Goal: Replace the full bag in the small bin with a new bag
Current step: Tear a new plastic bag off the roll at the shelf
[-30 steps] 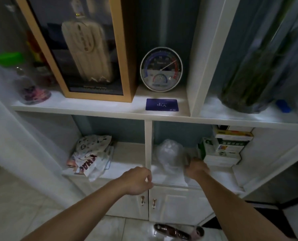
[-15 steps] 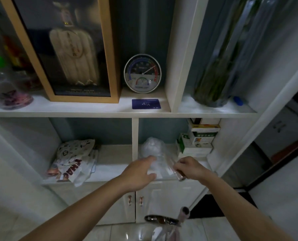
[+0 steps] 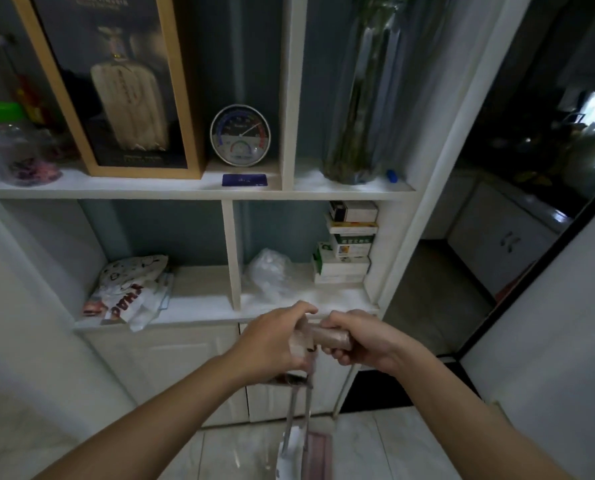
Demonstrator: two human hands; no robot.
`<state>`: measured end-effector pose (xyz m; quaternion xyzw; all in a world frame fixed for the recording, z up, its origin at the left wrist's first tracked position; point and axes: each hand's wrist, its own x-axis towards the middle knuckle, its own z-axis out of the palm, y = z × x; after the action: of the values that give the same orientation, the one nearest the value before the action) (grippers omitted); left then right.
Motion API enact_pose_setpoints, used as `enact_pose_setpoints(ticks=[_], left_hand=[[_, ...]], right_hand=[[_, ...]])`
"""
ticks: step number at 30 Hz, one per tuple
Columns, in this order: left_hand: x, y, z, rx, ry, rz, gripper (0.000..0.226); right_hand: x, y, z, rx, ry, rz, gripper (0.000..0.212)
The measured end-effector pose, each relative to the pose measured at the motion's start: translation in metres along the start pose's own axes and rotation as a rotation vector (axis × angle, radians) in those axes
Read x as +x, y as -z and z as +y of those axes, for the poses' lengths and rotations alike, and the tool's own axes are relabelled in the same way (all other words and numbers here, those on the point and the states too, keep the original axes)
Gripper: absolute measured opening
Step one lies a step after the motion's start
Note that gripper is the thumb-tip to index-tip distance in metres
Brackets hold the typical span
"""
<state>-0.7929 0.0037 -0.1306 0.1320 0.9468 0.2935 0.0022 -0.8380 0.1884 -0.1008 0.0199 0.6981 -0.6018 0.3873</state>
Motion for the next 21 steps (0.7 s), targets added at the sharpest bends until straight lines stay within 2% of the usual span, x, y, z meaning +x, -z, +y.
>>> enact_pose_setpoints(ticks=[2, 5, 7, 10, 12, 17, 19, 21], left_hand=[[-0.017, -0.012, 0.013, -0.011, 0.014, 0.020, 0.069], [-0.038, -0.025, 0.026, -0.054, 0.029, 0.036, 0.035], [-0.051, -0.029, 0.030, -0.073, 0.054, -0.005, 0.022], [-0.066, -0.032, 0.035, -0.137, 0.118, -0.041, 0.027], [-0.075, -0.031, 0.038, -0.205, 0.177, -0.026, 0.032], [-0.090, -0.027, 0.037, -0.592, 0.294, -0.062, 0.033], [-0.096, -0.021, 0.034, -0.678, 0.350, -0.043, 0.034], [-0.103, -0.012, 0.029, -0.747, 0.406, -0.001, 0.032]], right_hand=[[-0.017, 0.000, 0.013, 0.045, -0.046, -0.022, 0.017], [-0.038, -0.005, 0.031, 0.084, -0.122, -0.062, 0.023], [-0.049, -0.008, 0.040, 0.150, -0.151, -0.089, 0.032], [-0.060, -0.014, 0.053, 0.223, -0.101, -0.106, 0.055], [-0.065, -0.022, 0.060, 0.232, -0.043, -0.089, 0.061], [-0.062, -0.050, 0.078, 0.098, 0.135, 0.111, 0.034], [-0.059, -0.062, 0.081, 0.098, 0.125, 0.145, 0.028], [-0.056, -0.073, 0.082, 0.209, 0.071, 0.113, 0.029]])
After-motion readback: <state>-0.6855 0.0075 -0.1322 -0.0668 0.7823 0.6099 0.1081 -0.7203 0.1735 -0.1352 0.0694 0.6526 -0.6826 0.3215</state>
